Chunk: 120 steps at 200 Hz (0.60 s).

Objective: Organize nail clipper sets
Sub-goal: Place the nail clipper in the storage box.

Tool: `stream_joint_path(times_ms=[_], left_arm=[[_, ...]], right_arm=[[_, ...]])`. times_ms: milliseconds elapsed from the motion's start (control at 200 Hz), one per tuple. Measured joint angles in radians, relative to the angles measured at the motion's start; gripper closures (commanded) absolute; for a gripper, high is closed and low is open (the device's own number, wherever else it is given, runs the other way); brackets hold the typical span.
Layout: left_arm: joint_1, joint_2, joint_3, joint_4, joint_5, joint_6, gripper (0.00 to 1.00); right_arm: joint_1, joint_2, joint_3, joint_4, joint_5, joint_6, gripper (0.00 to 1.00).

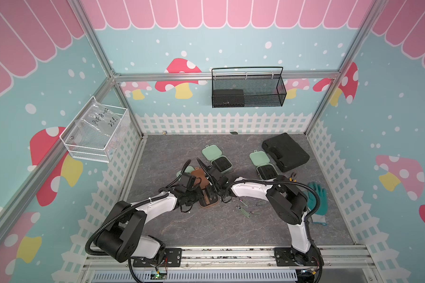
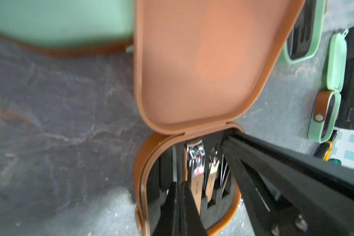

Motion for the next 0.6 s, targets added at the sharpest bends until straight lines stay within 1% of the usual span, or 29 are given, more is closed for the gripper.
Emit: stream_joint_path(times_ms=[65, 145, 295, 475, 600], left_arm=[[0.0, 0.011, 0.001, 0.021, -0.014, -0.003, 1.0], [0.001, 0.023, 0.002, 0.043, -0.031, -0.007, 1.0], [0.003, 0.037, 0.003, 0.076, -0.059, -0.019, 1.0], [0.002, 0.04, -0.011, 0.113, -0.061, -0.023, 1.0], [0.002, 0.039, -0.019, 0.131, -0.059, -0.023, 1.0]], right_arm=[[-0.002, -0.004, -0.005, 0.002, -0.001, 0.003, 0.88], [-0.005, -0.005, -0.005, 0.001, -0.001, 0.003, 0.88], [-0.008, -0.005, -0.001, -0.005, -0.014, 0.001, 0.84], [-0.008, -0.005, 0.035, -0.053, -0.048, -0.015, 0.8], [-0.006, -0.008, 0.066, -0.079, -0.084, -0.024, 0.79]])
